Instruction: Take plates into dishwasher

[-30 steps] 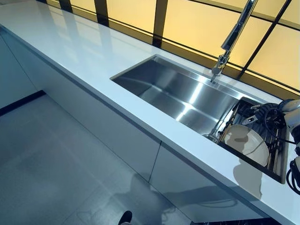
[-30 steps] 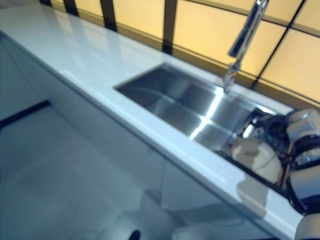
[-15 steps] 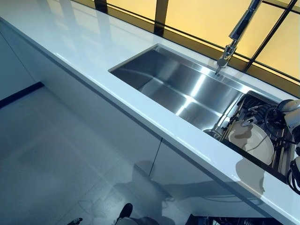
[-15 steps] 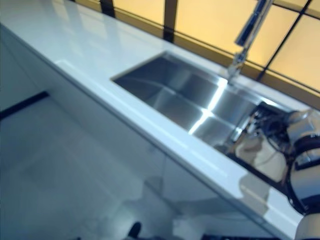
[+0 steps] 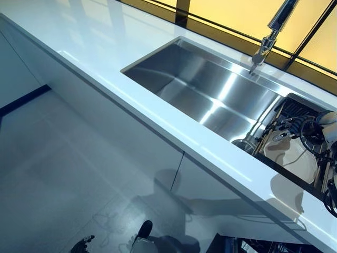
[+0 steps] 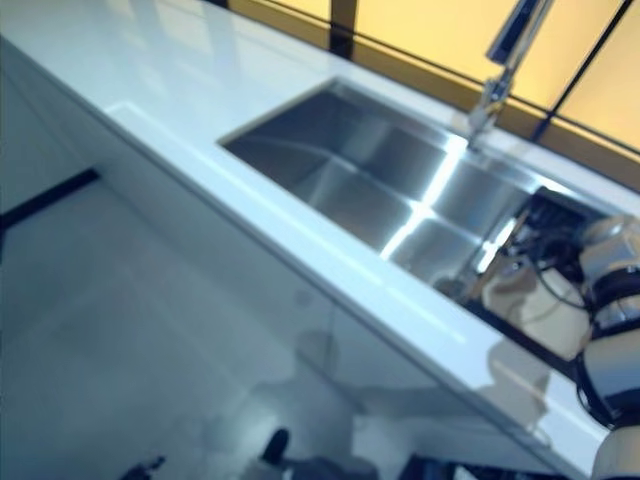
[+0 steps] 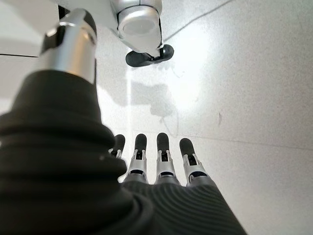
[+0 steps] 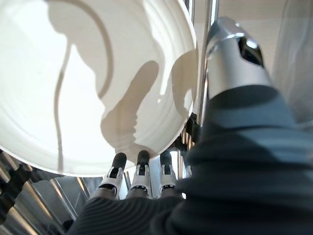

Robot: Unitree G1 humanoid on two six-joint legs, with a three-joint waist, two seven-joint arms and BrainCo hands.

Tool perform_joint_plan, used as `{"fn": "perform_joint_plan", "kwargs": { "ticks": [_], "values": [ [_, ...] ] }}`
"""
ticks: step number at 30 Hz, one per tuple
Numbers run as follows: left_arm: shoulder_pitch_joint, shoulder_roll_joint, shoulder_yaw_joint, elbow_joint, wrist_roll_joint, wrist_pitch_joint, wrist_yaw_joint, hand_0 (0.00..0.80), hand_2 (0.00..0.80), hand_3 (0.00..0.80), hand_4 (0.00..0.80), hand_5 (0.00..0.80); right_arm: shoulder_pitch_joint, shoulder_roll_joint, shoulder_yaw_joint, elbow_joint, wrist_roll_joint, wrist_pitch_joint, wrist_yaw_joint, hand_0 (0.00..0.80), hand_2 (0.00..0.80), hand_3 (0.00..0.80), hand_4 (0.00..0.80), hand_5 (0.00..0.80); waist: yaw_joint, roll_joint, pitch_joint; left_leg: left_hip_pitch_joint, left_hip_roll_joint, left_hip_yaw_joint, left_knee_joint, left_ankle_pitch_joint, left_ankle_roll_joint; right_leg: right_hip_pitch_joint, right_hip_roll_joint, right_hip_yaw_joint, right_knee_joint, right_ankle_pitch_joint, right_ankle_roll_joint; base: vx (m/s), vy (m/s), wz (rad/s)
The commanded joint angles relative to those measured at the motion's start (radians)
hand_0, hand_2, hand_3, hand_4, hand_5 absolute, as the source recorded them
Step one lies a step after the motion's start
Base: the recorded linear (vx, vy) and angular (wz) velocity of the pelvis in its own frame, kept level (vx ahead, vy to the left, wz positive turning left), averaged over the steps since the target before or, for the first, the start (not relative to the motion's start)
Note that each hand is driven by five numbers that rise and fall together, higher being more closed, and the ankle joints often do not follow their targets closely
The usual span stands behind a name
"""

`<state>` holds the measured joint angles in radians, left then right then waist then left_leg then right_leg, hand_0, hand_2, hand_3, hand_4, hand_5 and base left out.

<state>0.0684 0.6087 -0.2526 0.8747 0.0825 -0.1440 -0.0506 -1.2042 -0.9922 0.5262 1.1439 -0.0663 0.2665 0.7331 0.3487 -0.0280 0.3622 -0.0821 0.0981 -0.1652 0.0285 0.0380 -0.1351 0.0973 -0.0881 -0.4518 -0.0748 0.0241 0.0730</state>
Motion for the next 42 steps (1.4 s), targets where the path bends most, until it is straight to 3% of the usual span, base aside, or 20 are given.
{"fn": "perform_joint_plan", "kwargs": {
  "ticks": [1, 13, 25, 42],
  "values": [
    [0.016, 0.037, -0.028, -0.044, -0.041, -0.019, -0.008, 0.0, 0.0, 0.0, 0.0, 0.0, -0.053, -0.067, 0.099, -0.043, 0.007, -0.013, 0.0, 0.0, 0.0, 0.0, 0.0, 0.0, 0.016, 0.019, -0.002, -0.062, 0.002, 0.059, -0.05, 0.123, 0.028, -0.069, -0.004, -0.018, 0.175, -0.056, -0.044, -0.035, 0.008, 0.0],
    [0.018, 0.047, -0.025, -0.068, -0.066, -0.021, -0.01, 0.0, 0.0, 0.0, 0.0, 0.0, -0.044, -0.107, 0.098, -0.044, -0.016, -0.018, -0.029, 0.0, 0.0, 0.0, 0.0, 0.0, 0.009, 0.022, 0.016, -0.08, 0.002, 0.074, -0.057, 0.126, 0.031, -0.095, -0.015, -0.02, 0.189, -0.054, -0.036, -0.007, 0.003, 0.0],
    [0.05, 0.056, -0.012, -0.078, -0.083, -0.021, 0.001, 0.0, 0.0, 0.0, 0.0, 0.0, -0.105, -0.215, 0.165, -0.076, -0.098, -0.019, -0.102, 0.0, 0.0, 0.0, 0.0, 0.0, -0.016, -0.008, 0.008, -0.069, 0.01, 0.106, -0.073, 0.123, 0.034, -0.108, -0.015, 0.001, 0.182, -0.043, -0.026, 0.0, 0.0, 0.0],
    [0.073, 0.039, -0.003, -0.067, -0.082, -0.022, 0.011, 0.0, 0.0, 0.0, 0.0, 0.0, -0.15, -0.256, 0.186, -0.114, -0.12, -0.025, -0.146, 0.0, 0.0, 0.0, 0.0, 0.0, -0.037, -0.017, -0.005, -0.062, 0.015, 0.132, -0.066, 0.113, 0.036, -0.114, -0.019, 0.02, 0.188, -0.045, -0.023, 0.0, 0.0, 0.0]
  ]
}}
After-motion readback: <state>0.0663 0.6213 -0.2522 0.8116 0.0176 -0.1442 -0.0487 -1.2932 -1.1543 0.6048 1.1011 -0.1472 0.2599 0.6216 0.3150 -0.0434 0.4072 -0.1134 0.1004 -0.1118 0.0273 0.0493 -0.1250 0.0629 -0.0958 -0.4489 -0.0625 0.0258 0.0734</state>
